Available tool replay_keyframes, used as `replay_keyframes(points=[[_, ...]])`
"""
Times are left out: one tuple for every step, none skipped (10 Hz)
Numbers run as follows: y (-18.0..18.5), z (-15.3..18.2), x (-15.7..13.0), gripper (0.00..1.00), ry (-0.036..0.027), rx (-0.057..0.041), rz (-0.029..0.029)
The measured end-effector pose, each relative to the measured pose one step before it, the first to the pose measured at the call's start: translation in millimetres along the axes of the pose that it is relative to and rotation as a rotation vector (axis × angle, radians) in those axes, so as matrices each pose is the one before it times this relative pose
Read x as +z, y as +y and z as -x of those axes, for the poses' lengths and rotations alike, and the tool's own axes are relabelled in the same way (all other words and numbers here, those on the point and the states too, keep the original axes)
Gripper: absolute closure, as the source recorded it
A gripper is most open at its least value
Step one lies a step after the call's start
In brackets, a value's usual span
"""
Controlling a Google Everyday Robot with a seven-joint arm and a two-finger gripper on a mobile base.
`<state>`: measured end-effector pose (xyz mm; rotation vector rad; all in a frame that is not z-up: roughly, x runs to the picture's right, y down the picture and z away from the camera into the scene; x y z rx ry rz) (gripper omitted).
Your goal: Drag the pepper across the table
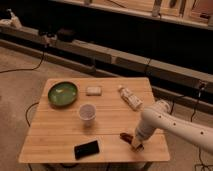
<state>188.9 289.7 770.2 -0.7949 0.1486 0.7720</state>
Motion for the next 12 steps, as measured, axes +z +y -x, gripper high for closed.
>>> replay_keyframes(points=[[-0.54, -8.15, -2.59, 0.72, 0.00933, 0.01405, -0.00419], [-0.46, -8.71, -2.49, 0.72, 0.00885, 0.01659, -0.00359], [-0.18, -11.26, -2.06, 0.72, 0.01079, 0.02102, -0.00225], [-0.30, -10.22, -0.50, 0.72, 0.00951, 0.01866, -0.00035], [-0.54, -7.90, -0.24, 0.72, 0.00692, 0.01531, -0.00059], [-1.58, -11.51, -0.11, 0.72, 0.00968, 0.02221, -0.00125], [-2.19, -6.78, -0.28, 0.72, 0.00508, 0.01456, -0.00198], [-4.06, -8.27, -0.86, 0.72, 0.00513, 0.01892, -0.00433], [-5.03, -6.96, -1.36, 0.72, 0.00350, 0.01657, -0.00589], [-3.75, -4.80, -0.90, 0.72, 0.00350, 0.01083, -0.00507], [-3.84, -5.52, -0.66, 0.72, 0.00348, 0.01218, -0.00490], [-0.01, -0.51, 0.05, 0.72, 0.00042, 0.00067, 0.00019]])
